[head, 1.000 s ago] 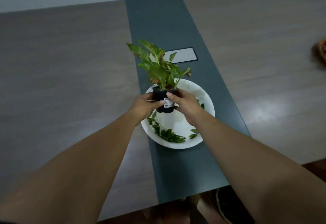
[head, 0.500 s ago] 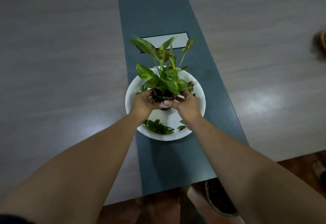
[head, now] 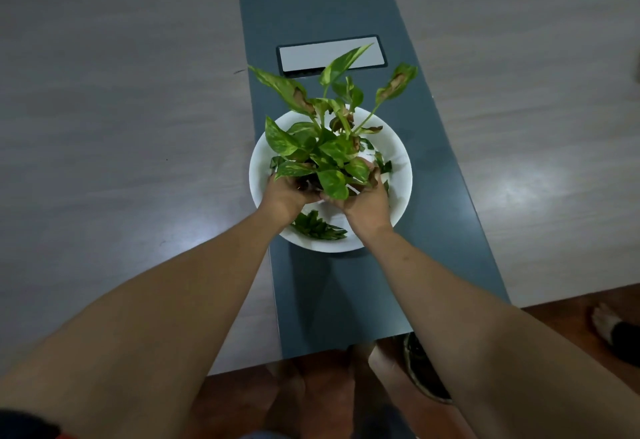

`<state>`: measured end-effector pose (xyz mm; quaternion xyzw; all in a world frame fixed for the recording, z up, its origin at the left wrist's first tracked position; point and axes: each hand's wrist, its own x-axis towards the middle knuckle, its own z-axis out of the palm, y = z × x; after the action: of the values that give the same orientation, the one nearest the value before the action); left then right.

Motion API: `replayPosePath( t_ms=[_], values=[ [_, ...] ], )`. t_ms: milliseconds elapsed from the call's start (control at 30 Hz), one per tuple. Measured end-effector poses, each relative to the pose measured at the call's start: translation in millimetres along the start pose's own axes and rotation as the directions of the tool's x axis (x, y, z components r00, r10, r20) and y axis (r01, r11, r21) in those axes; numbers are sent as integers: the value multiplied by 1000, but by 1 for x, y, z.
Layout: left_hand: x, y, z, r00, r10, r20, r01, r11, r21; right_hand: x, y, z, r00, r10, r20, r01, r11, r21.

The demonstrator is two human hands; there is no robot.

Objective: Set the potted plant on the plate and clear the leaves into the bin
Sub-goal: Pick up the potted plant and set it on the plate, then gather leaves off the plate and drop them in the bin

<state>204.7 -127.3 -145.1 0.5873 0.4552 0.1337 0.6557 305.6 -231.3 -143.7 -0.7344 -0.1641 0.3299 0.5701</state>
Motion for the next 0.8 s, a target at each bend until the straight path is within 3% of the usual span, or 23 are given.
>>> replayPosePath(
  t_ms=[133,200,233,300,367,400,500,567,700,800],
  values=[
    [-5,-4,-4,997,60,-44,-46,960,276,-4,4,-15,1000,-17,4,18,964,-266],
    [-5,-13,-10,981,179,-71,-124,870,478,-1,9,-27,995,-97,27,97,846,-524],
    [-4,-17,-14,965,256,-62,-169,780,603,1,11,-34,987,-143,76,159,760,-630],
    [-2,-22,-22,928,372,31,-227,494,839,7,11,-45,968,-184,170,248,616,-748],
    [0,-19,-29,945,308,109,-202,287,937,18,7,-53,950,-209,233,309,501,-809],
    [0,-17,-31,958,259,122,-187,241,952,23,5,-56,944,-197,264,325,426,-844],
    [-3,-17,-32,973,184,140,-172,168,971,34,8,-57,942,-90,323,334,165,-928],
    [-10,-21,-28,976,165,142,-161,107,981,29,13,-57,942,-32,334,336,84,-938],
    [-31,-27,-21,978,176,115,-129,73,989,3,15,-57,936,2,353,353,62,-934],
    [-49,-26,-8,985,153,84,-94,61,994,-10,9,-49,925,24,380,374,118,-920]
  ],
)
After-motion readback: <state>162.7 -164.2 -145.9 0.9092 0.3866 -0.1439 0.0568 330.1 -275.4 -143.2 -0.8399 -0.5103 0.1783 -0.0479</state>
